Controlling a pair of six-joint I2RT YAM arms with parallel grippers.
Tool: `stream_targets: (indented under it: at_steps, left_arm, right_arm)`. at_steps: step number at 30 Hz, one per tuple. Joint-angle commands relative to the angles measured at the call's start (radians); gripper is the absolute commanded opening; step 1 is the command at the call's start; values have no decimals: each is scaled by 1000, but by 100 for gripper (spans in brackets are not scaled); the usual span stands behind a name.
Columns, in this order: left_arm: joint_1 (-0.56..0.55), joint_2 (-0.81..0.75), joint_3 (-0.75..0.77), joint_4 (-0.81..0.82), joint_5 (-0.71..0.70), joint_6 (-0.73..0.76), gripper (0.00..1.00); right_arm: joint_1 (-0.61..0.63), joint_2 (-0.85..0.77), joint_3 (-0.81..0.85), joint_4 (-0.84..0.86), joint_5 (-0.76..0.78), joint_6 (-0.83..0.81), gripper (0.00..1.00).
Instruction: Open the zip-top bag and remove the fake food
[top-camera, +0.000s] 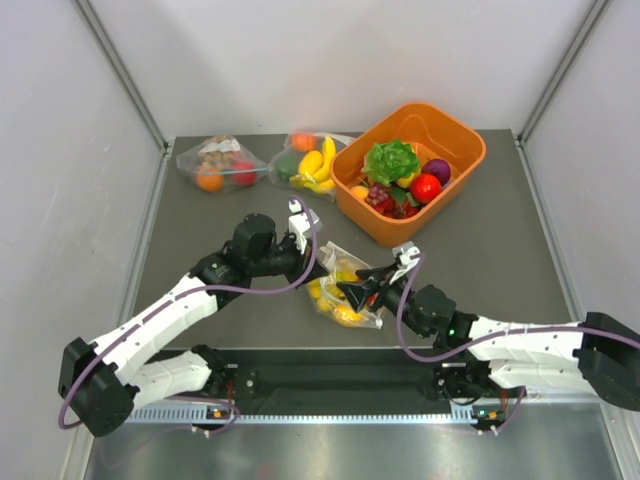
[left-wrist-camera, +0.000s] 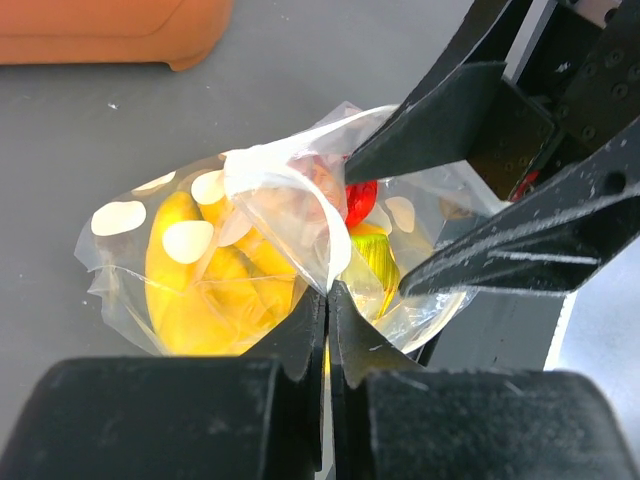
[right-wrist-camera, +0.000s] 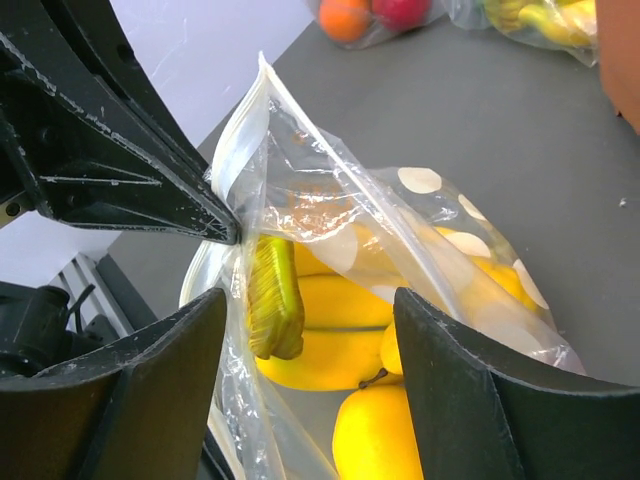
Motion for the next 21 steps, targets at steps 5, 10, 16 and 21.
stream_targets:
  at_steps: [5, 10, 16, 21]
  left_arm:
    - [-3, -1, 38, -8, 17, 12, 0]
    - [-3, -3, 36, -8, 27, 13, 0]
    - [-3, -3, 33, 0, 50, 13, 0]
    - [-3, 0, 33, 1, 70, 13, 0]
  right_arm:
    - [-22, -24, -15, 58, -21, 5, 65]
    - [-25, 37, 18, 81, -62, 5, 55]
    - [-33, 100, 36, 118, -94, 8, 47]
    - [-38, 120, 45, 144, -105, 2, 46]
